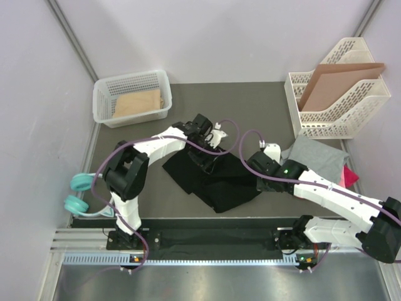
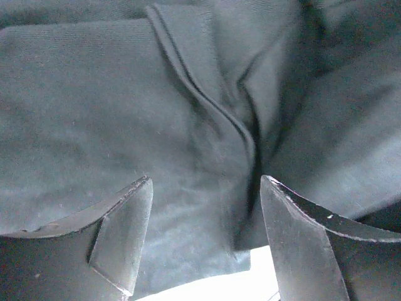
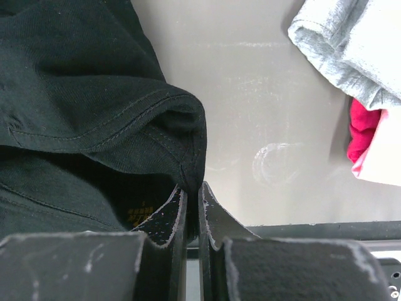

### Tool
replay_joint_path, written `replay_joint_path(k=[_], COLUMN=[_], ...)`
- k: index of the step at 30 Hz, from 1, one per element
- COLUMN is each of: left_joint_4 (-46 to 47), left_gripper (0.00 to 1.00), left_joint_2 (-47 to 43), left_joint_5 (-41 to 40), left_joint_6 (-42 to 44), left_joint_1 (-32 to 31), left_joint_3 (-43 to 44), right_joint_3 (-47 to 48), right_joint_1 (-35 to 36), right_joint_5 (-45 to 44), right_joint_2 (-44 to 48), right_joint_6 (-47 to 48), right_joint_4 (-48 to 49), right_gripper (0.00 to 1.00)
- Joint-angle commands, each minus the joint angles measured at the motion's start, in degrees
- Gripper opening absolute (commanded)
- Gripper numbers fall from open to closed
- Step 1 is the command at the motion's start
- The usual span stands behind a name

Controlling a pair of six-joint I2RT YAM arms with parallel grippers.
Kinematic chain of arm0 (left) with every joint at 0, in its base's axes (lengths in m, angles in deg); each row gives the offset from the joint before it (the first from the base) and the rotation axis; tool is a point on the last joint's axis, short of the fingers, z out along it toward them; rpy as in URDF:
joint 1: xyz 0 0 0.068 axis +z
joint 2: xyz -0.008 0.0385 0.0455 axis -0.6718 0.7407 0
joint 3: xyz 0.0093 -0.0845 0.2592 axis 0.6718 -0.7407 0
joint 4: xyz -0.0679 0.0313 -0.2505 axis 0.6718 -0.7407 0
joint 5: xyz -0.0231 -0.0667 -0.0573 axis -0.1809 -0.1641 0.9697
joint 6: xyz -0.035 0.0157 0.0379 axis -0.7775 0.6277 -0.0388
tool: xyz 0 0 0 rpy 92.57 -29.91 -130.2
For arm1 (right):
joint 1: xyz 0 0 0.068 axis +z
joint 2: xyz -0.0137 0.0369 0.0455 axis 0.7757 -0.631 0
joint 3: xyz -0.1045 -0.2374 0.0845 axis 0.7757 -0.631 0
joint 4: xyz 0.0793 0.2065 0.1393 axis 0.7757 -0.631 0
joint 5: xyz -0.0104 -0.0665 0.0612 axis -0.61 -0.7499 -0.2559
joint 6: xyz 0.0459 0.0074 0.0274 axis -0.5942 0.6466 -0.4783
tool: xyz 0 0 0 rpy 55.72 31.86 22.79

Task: Fold and stack the t-shirts
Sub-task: Flatten out the tshirt

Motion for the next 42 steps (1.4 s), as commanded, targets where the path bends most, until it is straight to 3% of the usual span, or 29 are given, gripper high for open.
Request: replay_joint_path(k=[1,6,8,9,10,12,13,18,25,31,42], left_joint_4=[2.72,4.04,4.39,4.74,4.92,3.96,3.34,-1.22,-9.05,-13.79,-29.52], left_gripper=[0.75,0.75,0.7,0.62,0.39,0.03,0.0,0.0,0.0,0.0,0.0], left_joint_2=[3.82,7.6,7.7,7.26,6.82,4.99,4.19,-5.37,-17.6,-26.04,-42.92], left_joint_5=[-2.04,-5.12,-6.09,-6.26,-6.7,-7.32,-7.67,-10.92,-13.64,-13.48,-12.59], left_joint_6=[-0.02,0.07,0.15,0.42,0.59,0.86,0.86,3.05,10.17,17.37,32.04], left_joint_1=[-0.16,-0.42,-0.42,-0.34,-0.42,-0.25,-0.25,3.26,17.74,27.16,33.59], left_joint_3=[0.47,-0.58,-1.55,-1.73,-1.9,-1.47,-1.03,1.52,4.07,-2.16,-11.82], right_joint_3=[0.64,0.64,0.55,0.37,0.2,0.02,-0.15,0.02,1.42,3.18,7.67], right_joint_1=[0.31,0.31,0.32,0.4,0.4,0.32,0.31,0.4,-0.3,-1.0,-1.27], right_joint_5=[0.56,0.47,0.47,0.56,0.64,0.65,0.56,0.47,0.12,-0.14,-0.67], right_joint_2=[-0.5,0.29,0.47,0.47,0.64,0.91,0.91,1.26,0.47,0.38,6.26], right_joint_6=[0.06,0.14,0.14,0.14,0.14,0.14,0.06,0.76,2.86,4.71,5.77], right_joint_4=[1.84,1.58,1.49,1.49,1.58,1.58,1.75,1.84,3.07,3.07,-3.17], right_gripper=[0.0,0.0,0.0,0.0,0.0,0.0,0.0,0.0,0.0,0.0,0.0])
